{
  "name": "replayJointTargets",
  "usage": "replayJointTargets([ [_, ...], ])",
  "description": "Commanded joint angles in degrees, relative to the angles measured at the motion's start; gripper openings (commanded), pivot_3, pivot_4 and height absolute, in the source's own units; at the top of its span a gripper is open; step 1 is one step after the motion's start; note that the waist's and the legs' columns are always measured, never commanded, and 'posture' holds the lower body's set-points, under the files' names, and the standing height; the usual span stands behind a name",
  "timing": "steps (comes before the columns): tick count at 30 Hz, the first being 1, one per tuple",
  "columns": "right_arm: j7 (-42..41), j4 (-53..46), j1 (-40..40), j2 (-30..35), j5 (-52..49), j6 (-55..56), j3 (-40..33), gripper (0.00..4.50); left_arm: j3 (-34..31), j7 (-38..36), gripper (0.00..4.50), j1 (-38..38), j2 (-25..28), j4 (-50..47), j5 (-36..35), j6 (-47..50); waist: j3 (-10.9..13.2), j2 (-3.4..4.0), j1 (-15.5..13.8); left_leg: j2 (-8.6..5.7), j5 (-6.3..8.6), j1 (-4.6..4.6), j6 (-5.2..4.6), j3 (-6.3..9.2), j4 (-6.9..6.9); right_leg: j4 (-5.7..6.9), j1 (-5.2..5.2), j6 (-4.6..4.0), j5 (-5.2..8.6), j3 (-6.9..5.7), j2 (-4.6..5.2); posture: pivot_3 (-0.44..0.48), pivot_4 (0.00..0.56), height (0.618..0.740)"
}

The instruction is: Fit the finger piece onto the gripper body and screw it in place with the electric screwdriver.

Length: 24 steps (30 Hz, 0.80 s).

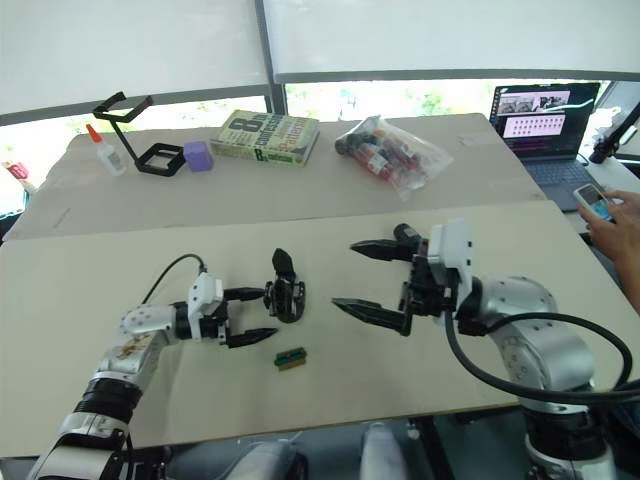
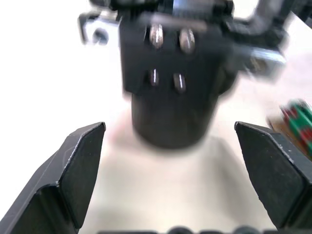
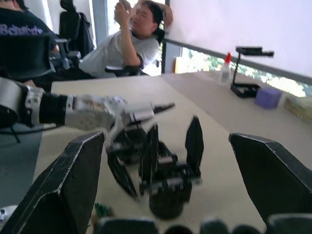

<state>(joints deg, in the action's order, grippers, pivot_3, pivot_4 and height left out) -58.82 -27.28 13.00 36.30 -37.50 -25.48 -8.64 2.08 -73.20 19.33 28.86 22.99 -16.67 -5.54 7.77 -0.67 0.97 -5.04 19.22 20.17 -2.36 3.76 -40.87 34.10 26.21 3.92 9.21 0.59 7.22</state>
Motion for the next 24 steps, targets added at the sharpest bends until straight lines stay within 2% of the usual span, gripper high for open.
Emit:
replayJointTargets([
  [1,1.1,1.8,-11.7,2.7,2.4,5.0,-14.2,4.5,-7.0,-3.1,4.49,-4.6,5.5,-8.5,-7.8,3.5,0.1,-0.11,-0.4,0.01,0.01,-0.01,-0.01,0.02,0.0,-0.01,-0.03,0.0,0.0,-0.02,0.0,0.0,0.15,0.74],
  [5,4.8,7.6,-23.0,-0.1,3.8,8.4,-23.9,4.5,-11.7,-0.1,4.49,-8.8,8.7,-19.8,-13.9,10.6,0.1,-0.1,-1.6,-0.02,0.07,0.0,-0.11,0.01,-0.02,-0.03,-0.06,0.01,0.0,0.01,0.03,0.0,0.15,0.74],
  [8,5.4,11.3,-29.2,-2.0,7.7,14.4,-26.3,4.5,-14.1,0.6,4.49,-11.8,10.8,-28.4,-17.3,13.8,0.1,-0.07,-1.6,-0.03,0.08,-0.06,-0.12,-0.03,0.0,-0.03,-0.11,0.02,0.0,0.03,0.08,0.0,0.15,0.74],
  [12,6.5,12.8,-32.1,-2.6,8.4,17.2,-27.8,4.5,-15.7,0.3,4.49,-13.9,13.8,-36.5,-21.0,18.0,0.2,0.07,-0.9,0.01,0.09,-0.35,-0.13,-0.3,0.11,0.02,-0.21,0.02,0.0,0.21,0.06,0.0,0.15,0.74],
  [15,7.6,12.6,-29.9,-0.5,8.2,15.4,-26.8,4.5,-16.7,1.4,4.49,-13.7,14.8,-39.5,-23.2,20.2,0.3,0.2,-0.2,0.06,0.18,-0.85,-0.27,-0.44,0.2,-0.02,-0.69,0.02,0.0,0.28,0.05,0.0,0.15,0.74],
  [19,9.3,14.2,-21.6,5.7,7.9,6.7,-22.0,4.5,-17.0,3.6,4.49,-11.2,14.5,-40.8,-24.9,21.7,0.6,0.24,0.2,0.1,0.46,-1.35,-0.73,-0.61,0.24,-0.08,-1.23,0.06,0.03,0.39,0.04,0.0,0.15,0.74],
  [22,9.3,18.3,-12.4,12.2,9.9,-2.7,-14.3,4.5,-16.2,4.8,4.49,-8.4,14.4,-41.9,-26.3,23.2,0.7,0.1,0.0,0.13,0.36,-1.38,-0.56,-0.58,0.24,-0.04,-1.23,0.02,0.0,0.36,-0.01,0.0,0.15,0.74],
  [24,7.8,21.9,-7.5,15.7,13.9,-3.9,-8.6,4.5,-15.6,5.4,4.49,-6.7,14.2,-42.3,-26.8,24.2,0.8,0.09,-0.2,0.12,0.33,-1.37,-0.52,-0.58,0.23,-0.04,-1.24,0.0,-0.01,0.37,-0.02,0.0,0.15,0.74],
])
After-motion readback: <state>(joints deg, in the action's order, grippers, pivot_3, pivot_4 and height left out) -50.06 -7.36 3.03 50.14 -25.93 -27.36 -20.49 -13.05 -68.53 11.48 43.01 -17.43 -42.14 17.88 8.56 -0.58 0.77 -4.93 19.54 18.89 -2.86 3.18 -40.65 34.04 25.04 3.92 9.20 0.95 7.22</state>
